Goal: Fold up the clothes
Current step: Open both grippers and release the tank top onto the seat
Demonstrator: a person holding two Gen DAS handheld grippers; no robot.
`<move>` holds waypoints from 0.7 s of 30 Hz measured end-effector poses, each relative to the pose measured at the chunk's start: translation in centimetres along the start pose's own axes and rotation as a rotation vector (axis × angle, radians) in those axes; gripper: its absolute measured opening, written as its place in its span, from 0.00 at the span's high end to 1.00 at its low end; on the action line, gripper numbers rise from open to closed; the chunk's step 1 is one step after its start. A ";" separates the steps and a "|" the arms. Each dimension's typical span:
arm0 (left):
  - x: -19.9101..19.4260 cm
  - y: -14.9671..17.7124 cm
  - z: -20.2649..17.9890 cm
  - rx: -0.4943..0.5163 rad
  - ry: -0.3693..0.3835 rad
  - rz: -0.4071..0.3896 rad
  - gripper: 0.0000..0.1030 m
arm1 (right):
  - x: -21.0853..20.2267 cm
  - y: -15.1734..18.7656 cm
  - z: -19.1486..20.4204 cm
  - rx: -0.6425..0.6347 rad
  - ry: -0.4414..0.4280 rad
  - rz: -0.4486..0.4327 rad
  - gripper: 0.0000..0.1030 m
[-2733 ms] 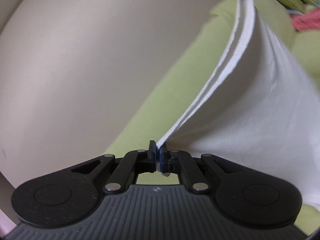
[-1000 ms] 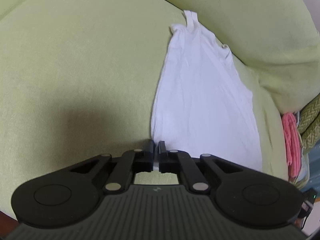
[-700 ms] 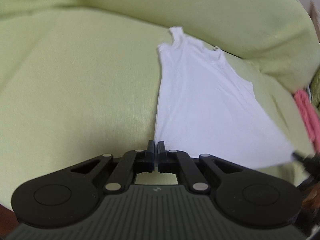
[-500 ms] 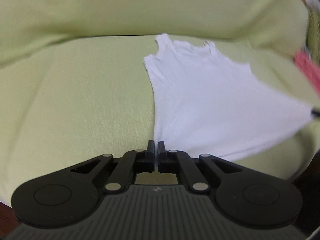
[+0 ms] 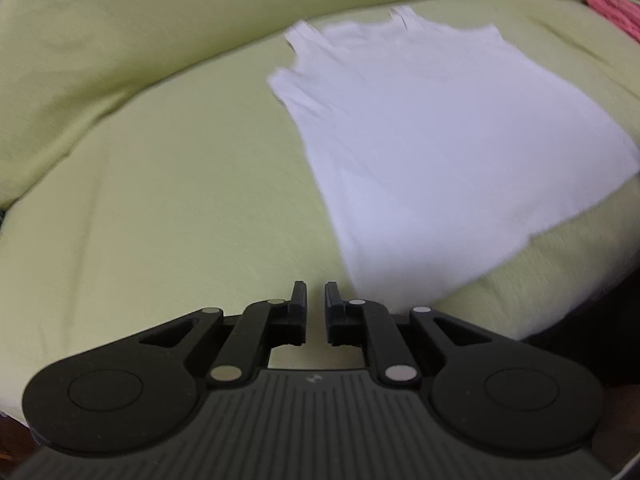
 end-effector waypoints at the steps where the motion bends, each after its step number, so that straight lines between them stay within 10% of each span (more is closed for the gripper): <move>1: -0.4 -0.4 0.6 -0.006 0.001 -0.018 0.92 | 0.0 -0.2 0.4 -0.015 -0.051 -0.006 0.68; 6: 1.9 -1.3 -0.4 0.003 0.104 -0.012 0.91 | 4.3 -0.2 1.3 -0.051 -0.107 0.156 0.73; 10: 3.3 -3.5 0.5 0.038 0.134 -0.039 0.91 | 4.7 -4.3 1.3 -0.089 -0.189 0.106 0.73; 21: 13.0 -23.9 8.5 0.154 0.221 -0.291 0.76 | 16.7 -22.4 6.9 -0.344 -0.390 -0.045 0.70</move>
Point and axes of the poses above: each gripper's, at about its wrist camera, not at the fingertips, and x roughly the way its jaws point, z to its left, y to its underside, the point moved 5 cm from there along x, roughly the way its jaws point, and after that the axes turned 3 degrees about x, right-handed, at the moved point
